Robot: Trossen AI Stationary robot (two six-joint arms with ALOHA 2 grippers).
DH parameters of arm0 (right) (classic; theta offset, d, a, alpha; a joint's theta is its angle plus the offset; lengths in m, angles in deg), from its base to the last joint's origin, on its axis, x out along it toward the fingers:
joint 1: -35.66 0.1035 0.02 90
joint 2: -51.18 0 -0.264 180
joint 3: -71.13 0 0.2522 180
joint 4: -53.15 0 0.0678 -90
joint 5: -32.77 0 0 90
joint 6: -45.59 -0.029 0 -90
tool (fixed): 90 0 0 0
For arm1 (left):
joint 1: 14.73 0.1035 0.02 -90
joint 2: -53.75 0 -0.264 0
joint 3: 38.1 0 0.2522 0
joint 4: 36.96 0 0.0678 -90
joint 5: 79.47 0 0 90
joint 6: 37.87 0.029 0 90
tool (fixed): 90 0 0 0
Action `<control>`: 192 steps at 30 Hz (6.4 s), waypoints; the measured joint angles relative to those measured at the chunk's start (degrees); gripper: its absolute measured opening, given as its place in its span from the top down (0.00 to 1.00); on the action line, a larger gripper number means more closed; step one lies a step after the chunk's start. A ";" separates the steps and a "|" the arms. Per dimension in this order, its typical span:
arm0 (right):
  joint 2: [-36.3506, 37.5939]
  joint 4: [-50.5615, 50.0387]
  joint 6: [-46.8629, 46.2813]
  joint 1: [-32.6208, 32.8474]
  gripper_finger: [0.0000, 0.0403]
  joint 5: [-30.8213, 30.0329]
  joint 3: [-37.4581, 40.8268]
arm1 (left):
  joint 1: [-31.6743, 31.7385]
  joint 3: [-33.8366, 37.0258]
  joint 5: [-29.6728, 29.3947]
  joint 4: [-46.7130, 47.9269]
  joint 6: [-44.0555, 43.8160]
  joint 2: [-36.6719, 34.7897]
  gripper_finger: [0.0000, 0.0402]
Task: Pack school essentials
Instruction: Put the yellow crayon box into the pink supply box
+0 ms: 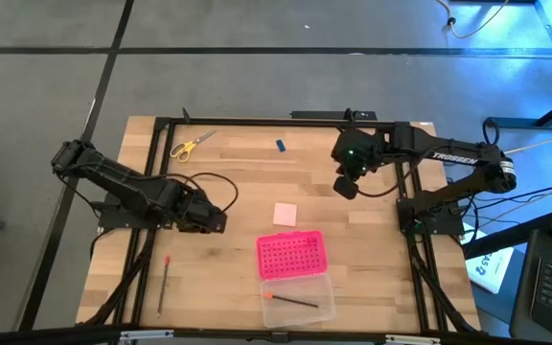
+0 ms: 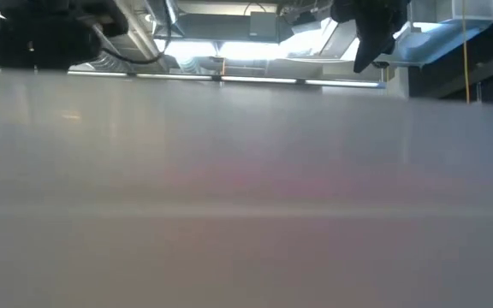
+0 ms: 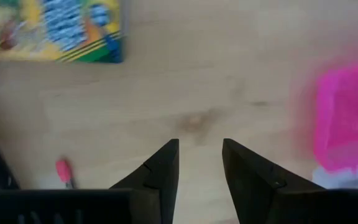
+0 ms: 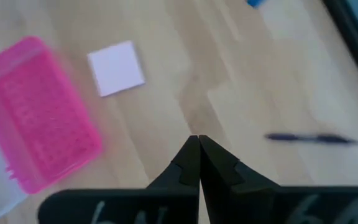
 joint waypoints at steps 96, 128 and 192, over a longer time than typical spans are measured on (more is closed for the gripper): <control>-5.99 27.81 39.11 0.04 0.99 15.72 0.04 | 1.51 0.00 -12.77 8.58 -51.28 0.65 0.49; -5.99 27.82 39.11 0.03 0.99 15.72 0.02 | 13.99 6.43 -5.14 9.12 -69.14 4.15 0.05; -5.99 27.84 39.11 0.03 0.99 15.72 0.02 | 16.90 21.92 -2.91 -9.93 -58.14 4.15 0.02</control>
